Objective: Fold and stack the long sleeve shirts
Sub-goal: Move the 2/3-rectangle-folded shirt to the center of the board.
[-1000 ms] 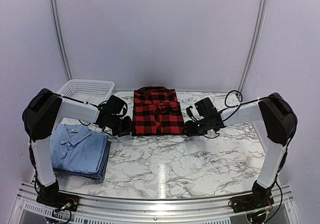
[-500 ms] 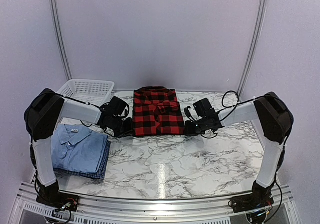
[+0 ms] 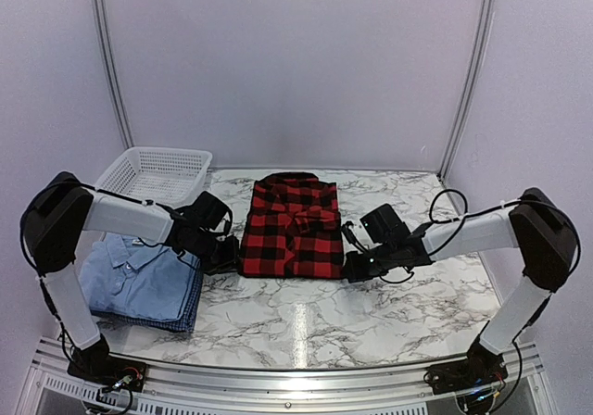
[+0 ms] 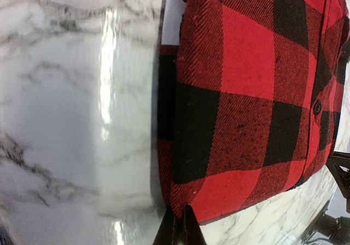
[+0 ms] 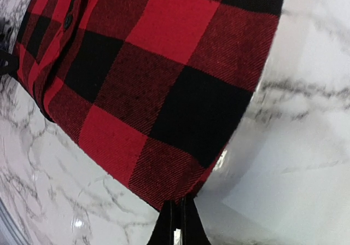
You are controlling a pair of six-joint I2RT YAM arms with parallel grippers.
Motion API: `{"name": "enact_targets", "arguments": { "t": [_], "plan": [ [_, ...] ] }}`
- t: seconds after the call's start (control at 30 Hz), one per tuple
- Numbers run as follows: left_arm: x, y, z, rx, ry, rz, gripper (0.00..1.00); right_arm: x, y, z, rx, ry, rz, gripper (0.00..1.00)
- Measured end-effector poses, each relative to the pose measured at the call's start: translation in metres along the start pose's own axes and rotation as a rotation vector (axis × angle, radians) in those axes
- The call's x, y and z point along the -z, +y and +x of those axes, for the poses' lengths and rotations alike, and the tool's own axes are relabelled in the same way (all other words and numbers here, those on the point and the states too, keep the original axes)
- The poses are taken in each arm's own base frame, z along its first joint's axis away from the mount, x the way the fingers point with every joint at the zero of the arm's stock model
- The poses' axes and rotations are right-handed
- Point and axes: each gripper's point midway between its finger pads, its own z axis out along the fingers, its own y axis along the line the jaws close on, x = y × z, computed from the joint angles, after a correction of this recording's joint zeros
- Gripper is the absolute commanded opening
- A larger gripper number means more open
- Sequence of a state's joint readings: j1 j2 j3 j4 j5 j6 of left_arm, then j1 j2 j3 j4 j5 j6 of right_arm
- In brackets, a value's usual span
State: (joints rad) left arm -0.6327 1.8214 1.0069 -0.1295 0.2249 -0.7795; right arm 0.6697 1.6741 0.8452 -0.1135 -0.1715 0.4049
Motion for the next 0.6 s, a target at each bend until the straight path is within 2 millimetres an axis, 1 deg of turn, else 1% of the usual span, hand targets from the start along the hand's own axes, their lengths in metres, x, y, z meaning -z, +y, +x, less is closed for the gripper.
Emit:
{"name": "enact_targets", "arguments": {
  "t": [0.07,0.13,0.17,0.23,0.3,0.33,0.37,0.43,0.53,0.6],
  "plan": [
    [0.005,0.002,0.017,-0.01,0.025,-0.006,0.04,0.005,0.006,0.022,-0.01,0.027,-0.012,0.0],
    [0.01,0.004,0.034,-0.024,0.05,-0.013,0.07,0.01,0.012,0.044,-0.017,0.05,-0.024,0.0],
    [0.012,0.004,0.042,-0.03,0.061,-0.013,0.09,0.013,0.015,0.053,-0.025,0.058,-0.032,0.03],
    [0.017,0.005,0.052,-0.039,0.073,-0.017,0.18,0.021,0.022,0.066,-0.028,0.064,-0.047,0.15],
    [0.023,0.011,0.059,-0.034,0.079,-0.042,0.29,0.029,0.025,0.075,-0.04,0.067,-0.056,0.29],
    [0.026,0.015,0.061,-0.032,0.079,-0.058,0.32,0.033,0.025,0.078,-0.047,0.067,-0.053,0.34],
    [0.029,0.018,0.062,-0.032,0.08,-0.071,0.39,0.036,0.023,0.078,-0.056,0.065,-0.046,0.38],
    [0.034,0.021,0.061,-0.043,0.071,-0.092,0.45,0.045,0.02,0.073,-0.051,0.036,-0.022,0.41],
    [0.044,0.023,0.058,-0.068,0.056,-0.13,0.46,0.058,0.015,0.056,-0.037,-0.017,0.013,0.41],
    [0.051,0.017,0.052,-0.094,0.033,-0.15,0.47,0.065,0.009,0.039,-0.032,-0.058,0.034,0.38]
  ]
}}
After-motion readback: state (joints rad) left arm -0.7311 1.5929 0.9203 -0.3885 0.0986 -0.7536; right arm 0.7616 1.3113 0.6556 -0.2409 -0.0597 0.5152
